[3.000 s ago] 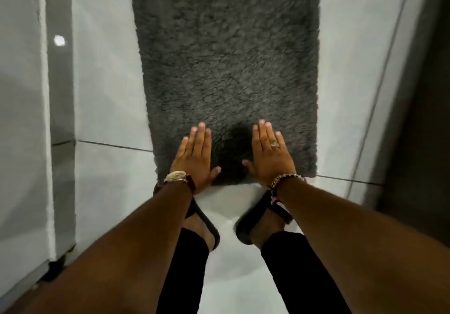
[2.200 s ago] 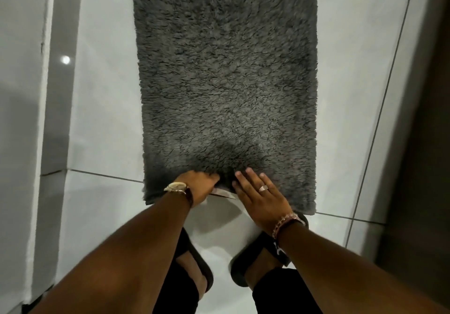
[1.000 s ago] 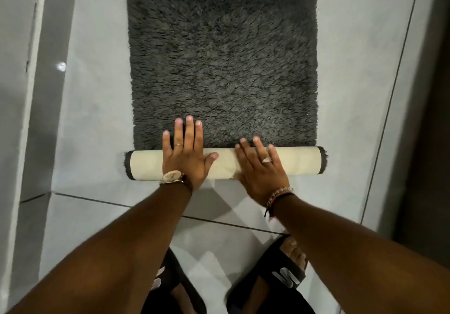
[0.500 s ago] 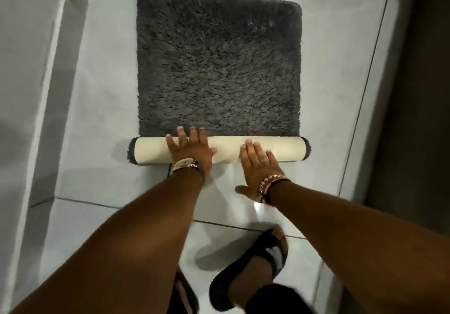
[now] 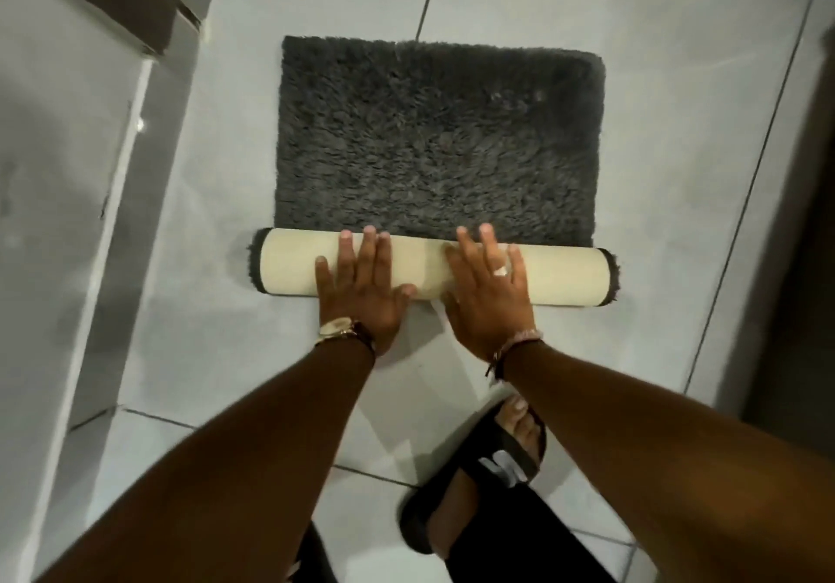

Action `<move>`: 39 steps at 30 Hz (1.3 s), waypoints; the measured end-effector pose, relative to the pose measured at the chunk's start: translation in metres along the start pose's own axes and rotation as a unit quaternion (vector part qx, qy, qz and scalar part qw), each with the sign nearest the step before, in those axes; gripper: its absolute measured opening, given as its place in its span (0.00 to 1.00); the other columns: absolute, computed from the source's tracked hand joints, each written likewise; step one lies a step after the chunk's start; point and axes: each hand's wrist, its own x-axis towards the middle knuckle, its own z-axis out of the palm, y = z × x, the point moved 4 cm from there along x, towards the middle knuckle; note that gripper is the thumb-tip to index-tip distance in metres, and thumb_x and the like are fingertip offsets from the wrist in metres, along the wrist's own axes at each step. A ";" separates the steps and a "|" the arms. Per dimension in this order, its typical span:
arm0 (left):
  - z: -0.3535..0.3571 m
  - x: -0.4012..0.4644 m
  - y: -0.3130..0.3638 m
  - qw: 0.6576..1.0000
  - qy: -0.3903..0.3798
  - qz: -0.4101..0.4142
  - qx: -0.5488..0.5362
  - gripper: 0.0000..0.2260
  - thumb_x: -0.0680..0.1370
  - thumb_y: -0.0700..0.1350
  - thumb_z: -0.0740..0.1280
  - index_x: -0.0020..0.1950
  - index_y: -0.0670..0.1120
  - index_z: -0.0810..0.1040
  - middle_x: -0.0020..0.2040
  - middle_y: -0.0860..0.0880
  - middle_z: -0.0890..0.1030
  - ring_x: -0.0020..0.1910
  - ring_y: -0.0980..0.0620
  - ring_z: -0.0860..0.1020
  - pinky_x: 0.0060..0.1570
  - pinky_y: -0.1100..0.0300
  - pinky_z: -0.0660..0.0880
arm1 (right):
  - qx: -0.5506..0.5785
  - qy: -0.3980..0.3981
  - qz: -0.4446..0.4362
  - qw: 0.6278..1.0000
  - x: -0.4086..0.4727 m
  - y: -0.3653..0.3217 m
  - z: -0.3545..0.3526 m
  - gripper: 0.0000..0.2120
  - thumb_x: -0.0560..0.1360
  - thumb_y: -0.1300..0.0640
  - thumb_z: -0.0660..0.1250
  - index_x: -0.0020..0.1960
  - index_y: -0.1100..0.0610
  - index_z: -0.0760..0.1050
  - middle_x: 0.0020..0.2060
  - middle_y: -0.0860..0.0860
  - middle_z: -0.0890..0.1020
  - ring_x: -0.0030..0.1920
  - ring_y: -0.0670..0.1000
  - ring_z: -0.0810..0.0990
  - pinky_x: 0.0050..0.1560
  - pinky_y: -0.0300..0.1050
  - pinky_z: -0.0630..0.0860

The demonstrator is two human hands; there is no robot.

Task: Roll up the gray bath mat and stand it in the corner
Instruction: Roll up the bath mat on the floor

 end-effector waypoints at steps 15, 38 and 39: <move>-0.087 0.093 0.023 0.995 -0.093 -0.030 -0.009 0.33 0.81 0.65 0.46 0.78 0.57 0.30 0.80 0.50 0.30 0.77 0.43 0.31 0.73 0.35 0.35 | -0.025 -0.065 0.004 0.998 0.124 0.041 -0.062 0.41 0.80 0.35 0.56 0.83 0.57 0.49 0.82 0.58 0.54 0.81 0.62 0.48 0.78 0.63 0.41; -0.180 0.220 0.024 0.993 -0.107 0.048 -0.014 0.53 0.72 0.76 0.56 0.77 0.50 0.26 0.77 0.44 0.25 0.73 0.40 0.23 0.68 0.42 0.25 | -0.009 -0.117 0.111 0.987 0.214 0.057 -0.111 0.44 0.79 0.29 0.47 0.82 0.53 0.35 0.82 0.52 0.37 0.81 0.57 0.36 0.80 0.63 0.41; -0.183 0.229 0.023 0.991 -0.124 0.049 -0.019 0.52 0.72 0.75 0.57 0.77 0.50 0.25 0.77 0.45 0.24 0.72 0.40 0.22 0.68 0.42 0.25 | -0.007 -0.117 0.112 0.987 0.223 0.059 -0.110 0.44 0.78 0.29 0.46 0.82 0.53 0.34 0.82 0.52 0.36 0.81 0.57 0.35 0.79 0.63 0.40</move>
